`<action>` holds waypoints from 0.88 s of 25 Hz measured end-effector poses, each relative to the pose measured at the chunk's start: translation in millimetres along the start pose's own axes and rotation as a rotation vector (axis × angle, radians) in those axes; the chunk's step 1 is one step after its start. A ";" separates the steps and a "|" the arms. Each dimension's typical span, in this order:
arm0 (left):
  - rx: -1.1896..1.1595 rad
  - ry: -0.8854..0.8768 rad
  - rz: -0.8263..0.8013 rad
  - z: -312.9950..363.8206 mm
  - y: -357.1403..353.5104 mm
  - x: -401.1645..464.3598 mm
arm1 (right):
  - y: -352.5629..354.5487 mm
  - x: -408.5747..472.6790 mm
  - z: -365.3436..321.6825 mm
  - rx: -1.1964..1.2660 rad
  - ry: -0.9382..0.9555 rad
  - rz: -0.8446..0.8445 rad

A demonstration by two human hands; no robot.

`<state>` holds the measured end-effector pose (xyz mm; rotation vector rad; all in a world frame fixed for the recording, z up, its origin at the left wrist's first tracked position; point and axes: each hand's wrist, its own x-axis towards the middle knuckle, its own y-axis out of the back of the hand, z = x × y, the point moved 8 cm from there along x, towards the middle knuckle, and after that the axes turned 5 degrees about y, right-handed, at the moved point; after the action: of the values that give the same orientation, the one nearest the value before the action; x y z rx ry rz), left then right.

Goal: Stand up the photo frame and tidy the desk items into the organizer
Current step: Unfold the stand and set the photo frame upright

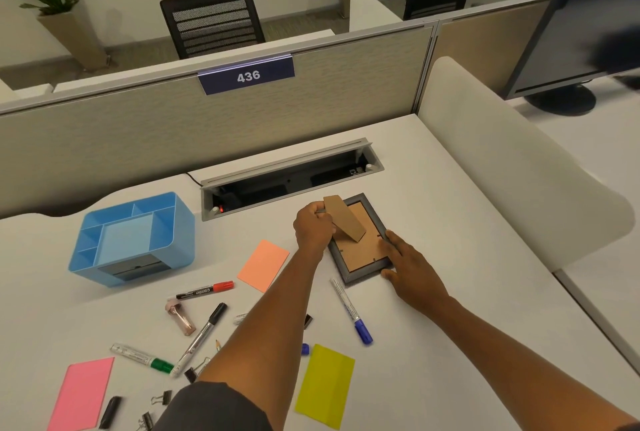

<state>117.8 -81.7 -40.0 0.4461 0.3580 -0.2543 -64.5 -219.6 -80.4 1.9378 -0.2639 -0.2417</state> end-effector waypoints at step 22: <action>-0.104 0.084 -0.452 29.3 -25.0 -13.5 | 138.3 40.7 -8.6 0.520 0.058 0.471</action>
<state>105.8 -114.9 -19.5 0.2695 0.5508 -0.6544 -32.9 -274.5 49.4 2.3130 -0.7926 0.2175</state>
